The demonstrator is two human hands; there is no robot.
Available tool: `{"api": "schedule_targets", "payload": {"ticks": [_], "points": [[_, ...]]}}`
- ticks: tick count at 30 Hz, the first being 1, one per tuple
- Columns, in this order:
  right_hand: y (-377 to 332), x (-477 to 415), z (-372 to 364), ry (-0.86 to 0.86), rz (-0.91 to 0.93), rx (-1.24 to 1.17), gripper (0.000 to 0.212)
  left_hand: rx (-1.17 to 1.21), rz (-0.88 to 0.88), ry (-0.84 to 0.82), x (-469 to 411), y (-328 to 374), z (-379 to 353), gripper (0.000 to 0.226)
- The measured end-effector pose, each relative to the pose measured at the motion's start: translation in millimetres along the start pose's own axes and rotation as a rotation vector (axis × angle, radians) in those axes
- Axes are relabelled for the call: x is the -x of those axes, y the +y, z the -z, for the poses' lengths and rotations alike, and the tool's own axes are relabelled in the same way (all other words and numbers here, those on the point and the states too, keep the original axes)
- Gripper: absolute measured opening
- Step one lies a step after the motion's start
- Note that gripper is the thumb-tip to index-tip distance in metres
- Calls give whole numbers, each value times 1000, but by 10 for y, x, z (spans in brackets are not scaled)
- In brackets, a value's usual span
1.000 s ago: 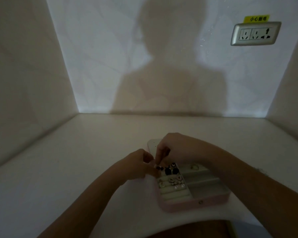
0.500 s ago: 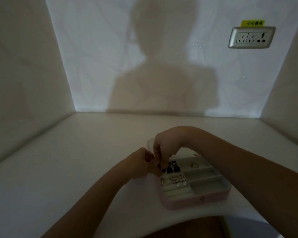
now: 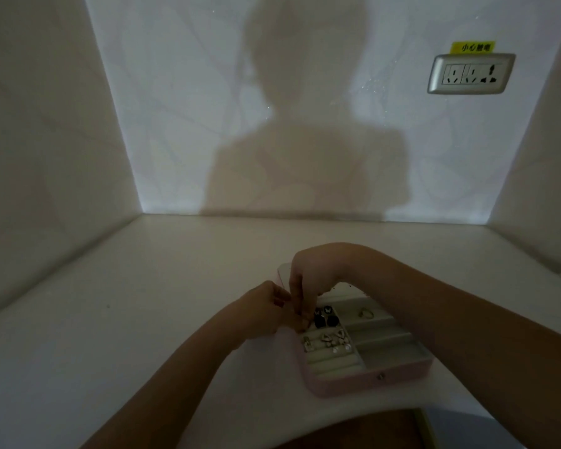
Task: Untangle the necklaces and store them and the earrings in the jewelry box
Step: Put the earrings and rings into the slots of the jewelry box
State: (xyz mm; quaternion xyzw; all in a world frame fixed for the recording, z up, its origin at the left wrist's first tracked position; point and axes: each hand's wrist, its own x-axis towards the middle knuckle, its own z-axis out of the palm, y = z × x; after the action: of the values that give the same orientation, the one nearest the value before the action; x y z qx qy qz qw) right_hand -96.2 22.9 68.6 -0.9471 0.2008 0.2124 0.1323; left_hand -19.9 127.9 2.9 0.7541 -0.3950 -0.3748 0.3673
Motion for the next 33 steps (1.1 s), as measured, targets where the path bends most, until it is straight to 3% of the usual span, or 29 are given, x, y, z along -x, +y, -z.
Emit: {"api": "schedule_targets", "payload": {"ticks": [11, 17, 33], "points": [[109, 205, -5, 160, 136, -75, 19, 37, 25, 18, -35, 16, 8, 20], [142, 288, -201, 345, 247, -36, 17, 36, 23, -5, -32, 23, 16, 25], [133, 374, -245, 338, 174, 12, 18, 52, 35, 23, -69, -12, 9, 31]]}}
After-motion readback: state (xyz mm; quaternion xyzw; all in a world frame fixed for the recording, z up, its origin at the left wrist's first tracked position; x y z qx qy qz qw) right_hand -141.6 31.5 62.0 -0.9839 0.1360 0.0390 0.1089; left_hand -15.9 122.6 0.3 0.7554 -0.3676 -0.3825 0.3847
